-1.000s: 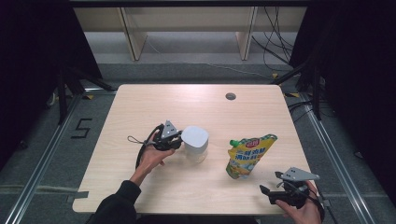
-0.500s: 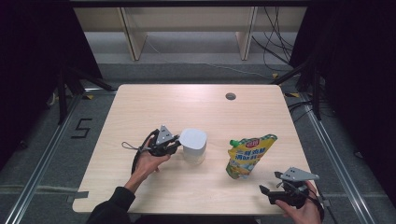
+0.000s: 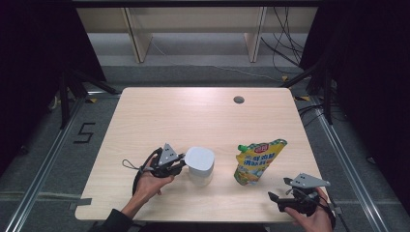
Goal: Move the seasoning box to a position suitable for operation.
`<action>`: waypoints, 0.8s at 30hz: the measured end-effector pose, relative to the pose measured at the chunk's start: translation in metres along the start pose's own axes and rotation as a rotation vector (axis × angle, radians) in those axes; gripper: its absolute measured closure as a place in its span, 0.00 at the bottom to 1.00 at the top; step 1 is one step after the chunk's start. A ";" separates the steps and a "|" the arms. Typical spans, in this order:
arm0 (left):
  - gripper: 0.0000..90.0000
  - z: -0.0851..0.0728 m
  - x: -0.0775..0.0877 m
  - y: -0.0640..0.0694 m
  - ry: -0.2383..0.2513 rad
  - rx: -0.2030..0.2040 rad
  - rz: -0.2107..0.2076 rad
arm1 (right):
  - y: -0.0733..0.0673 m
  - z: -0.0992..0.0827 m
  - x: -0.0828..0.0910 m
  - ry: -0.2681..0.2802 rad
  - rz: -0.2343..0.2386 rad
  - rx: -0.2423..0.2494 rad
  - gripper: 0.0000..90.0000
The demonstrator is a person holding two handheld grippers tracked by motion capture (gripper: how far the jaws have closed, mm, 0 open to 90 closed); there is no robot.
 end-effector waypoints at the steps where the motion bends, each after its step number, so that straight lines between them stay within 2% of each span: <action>1: 0.82 -0.001 0.001 0.001 0.000 0.000 -0.006 | 0.001 0.000 0.000 0.002 -0.002 0.017 0.22; 3: 0.82 -0.002 0.004 0.004 0.007 0.025 -0.018 | 0.001 0.001 -0.001 0.007 0.003 0.021 0.22; 6: 0.82 -0.006 0.009 0.009 0.002 0.016 -0.028 | 0.000 0.002 0.000 0.009 0.010 0.032 0.22; 7: 0.82 -0.006 0.010 0.012 0.013 0.024 -0.038 | -0.002 0.001 0.000 0.003 0.011 0.020 0.22; 8: 0.82 -0.007 0.012 0.013 0.007 0.032 -0.043 | -0.001 0.001 -0.001 0.004 0.014 0.034 0.22; 9: 0.82 -0.008 0.014 0.013 -0.004 0.003 -0.049 | -0.001 0.001 -0.001 0.001 0.012 0.036 0.22; 10: 0.82 -0.008 0.016 0.015 0.001 0.006 -0.051 | -0.001 0.001 -0.001 0.000 0.013 0.035 0.22; 11: 0.81 -0.009 0.018 0.018 -0.004 0.026 -0.050 | -0.001 0.001 -0.001 0.002 0.011 0.032 0.22; 14: 0.81 -0.011 0.022 0.021 -0.013 0.016 -0.057 | 0.000 0.001 -0.002 0.005 0.010 0.033 0.22; 16: 0.81 -0.012 0.023 0.022 -0.005 0.025 -0.053 | -0.002 0.001 -0.001 0.001 0.010 0.023 0.22; 17: 0.81 -0.012 0.024 0.025 0.002 0.003 -0.055 | -0.003 0.001 -0.001 0.003 0.015 0.020 0.22; 18: 0.81 -0.012 0.025 0.028 -0.002 0.016 -0.054 | -0.001 0.002 -0.001 0.007 0.002 0.048 0.22; 21: 0.81 -0.012 0.029 0.034 -0.020 0.020 -0.069 | 0.000 0.001 -0.001 -0.001 0.009 0.037 0.22; 22: 0.80 -0.012 0.030 0.036 -0.024 0.018 -0.067 | 0.000 0.000 -0.003 0.002 0.027 0.029 0.22; 23: 0.80 -0.012 0.032 0.038 -0.024 -0.002 -0.069 | -0.002 -0.001 -0.002 -0.010 0.013 0.000 0.22; 24: 0.80 -0.012 0.032 0.038 -0.024 -0.002 -0.069 | 0.000 -0.001 -0.003 -0.006 0.015 0.016 0.22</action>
Point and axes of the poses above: each handheld gripper's, and its own axes: x roughly backward along the jaws, z roughly out of its top, y roughly to its right, the point moved 4 cm from there along -x, roughly forward along the jaws, and after that the axes turned 6 degrees about z, right-handed, at the moved point
